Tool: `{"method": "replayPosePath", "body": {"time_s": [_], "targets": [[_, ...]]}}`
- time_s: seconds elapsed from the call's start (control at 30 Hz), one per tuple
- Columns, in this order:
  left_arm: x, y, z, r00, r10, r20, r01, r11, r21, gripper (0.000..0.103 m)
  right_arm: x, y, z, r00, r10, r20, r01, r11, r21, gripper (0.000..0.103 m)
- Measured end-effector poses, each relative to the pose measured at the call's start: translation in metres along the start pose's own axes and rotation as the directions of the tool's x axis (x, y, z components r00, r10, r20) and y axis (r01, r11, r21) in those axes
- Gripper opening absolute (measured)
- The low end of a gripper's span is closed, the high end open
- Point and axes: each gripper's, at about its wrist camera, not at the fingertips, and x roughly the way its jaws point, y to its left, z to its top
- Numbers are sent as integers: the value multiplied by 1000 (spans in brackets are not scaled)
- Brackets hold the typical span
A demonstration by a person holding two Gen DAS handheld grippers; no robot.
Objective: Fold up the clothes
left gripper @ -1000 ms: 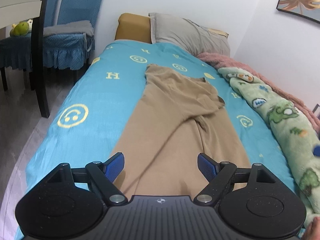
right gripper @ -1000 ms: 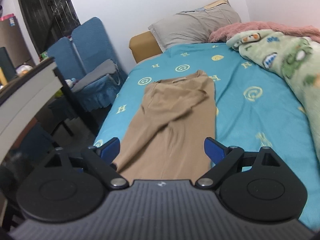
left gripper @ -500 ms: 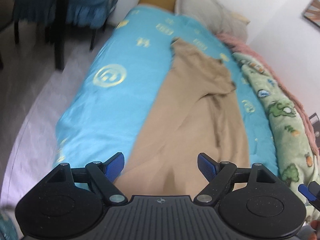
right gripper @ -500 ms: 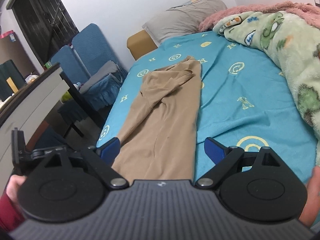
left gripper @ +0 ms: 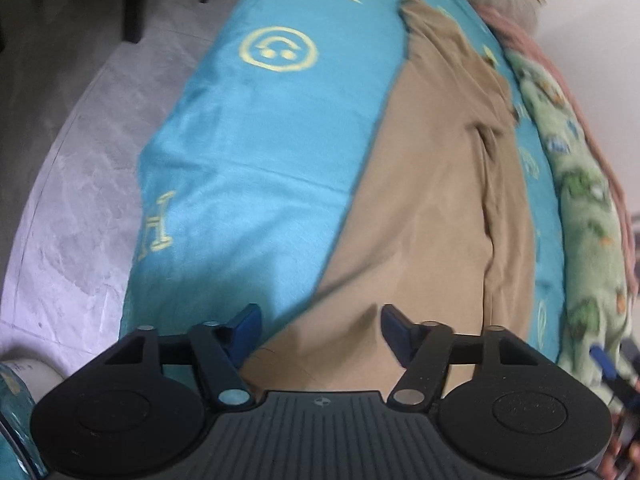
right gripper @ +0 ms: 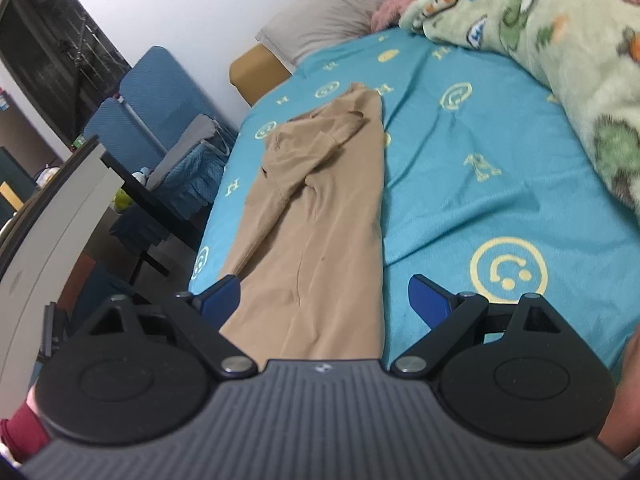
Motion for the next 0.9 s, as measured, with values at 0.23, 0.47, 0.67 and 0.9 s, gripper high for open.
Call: {"method": "replayPosePath", "body": {"time_s": [0.23,0.47,0.67,0.9], "targets": [[-2,-60,-16,981,192,1,-182,932,313,4,2,3,-4,1000,-2,-13,2,1000,-17,92],[-17,-151,-83,855,397,333,-512,549,661,3,4,-3,-5,1000,-8,-28,8,1000,4,92],[-7,-204,-148,866,335,370,-473,310,825,3,6,-7,-6,999,2,-40,-1,1000,24,92],[-18,-188,-124,979,190,68,-169,584,794,24,8,-16,-7,998,6,-69,0,997,81,92]]}}
